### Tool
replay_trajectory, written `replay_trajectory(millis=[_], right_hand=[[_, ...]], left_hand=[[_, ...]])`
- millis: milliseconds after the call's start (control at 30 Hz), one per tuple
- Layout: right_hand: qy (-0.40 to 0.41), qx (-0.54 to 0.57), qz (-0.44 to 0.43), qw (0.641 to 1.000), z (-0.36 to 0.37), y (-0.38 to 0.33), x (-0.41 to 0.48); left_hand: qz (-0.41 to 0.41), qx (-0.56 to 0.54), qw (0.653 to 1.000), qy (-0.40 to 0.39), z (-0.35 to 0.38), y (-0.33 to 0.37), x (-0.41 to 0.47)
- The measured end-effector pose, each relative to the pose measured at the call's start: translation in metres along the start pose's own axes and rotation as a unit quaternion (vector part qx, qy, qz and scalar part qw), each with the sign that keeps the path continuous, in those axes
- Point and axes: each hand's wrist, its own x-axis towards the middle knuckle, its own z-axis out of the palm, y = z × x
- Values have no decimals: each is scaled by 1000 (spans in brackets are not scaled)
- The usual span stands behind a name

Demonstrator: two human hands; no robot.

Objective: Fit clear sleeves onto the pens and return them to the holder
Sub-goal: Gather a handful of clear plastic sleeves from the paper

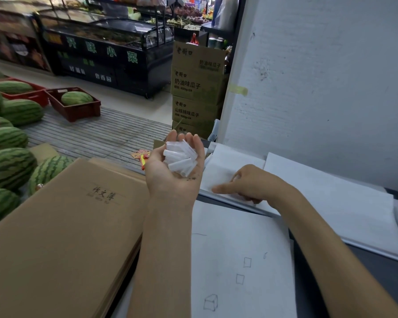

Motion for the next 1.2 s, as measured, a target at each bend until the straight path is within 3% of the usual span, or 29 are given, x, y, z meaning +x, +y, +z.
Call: replay_trajectory(millis=[267, 433, 533, 667, 733, 867, 967, 1100, 1200], right_hand=[[19, 10, 2, 1000, 2, 1, 0], [22, 205, -14, 978, -6, 1, -5], [-57, 412, -48, 908, -15, -4, -9], [-166, 645, -24, 745, -23, -6, -9], [-164, 702, 2, 693, -21, -3, -8], [-104, 761, 10, 640, -16, 4, -4], [-143, 802, 26, 579, -18, 3, -3], [-119, 789, 38, 601, -21, -3, -6], [-109, 797, 28, 594, -21, -13, -11]], left_hand=[[0, 2, 1000, 1, 0, 1, -1], [1, -7, 1000, 9, 1, 2, -1], [0, -12, 1000, 11, 3, 2, -1], [-4, -6, 1000, 12, 2, 2, -1], [-2, -10, 1000, 10, 1, 2, -1], [0, -18, 1000, 9, 0, 5, 1], [-1, -20, 1000, 12, 0, 4, 1], [-6, -26, 1000, 16, -1, 4, 2], [-11, -29, 999, 14, -1, 3, 1]])
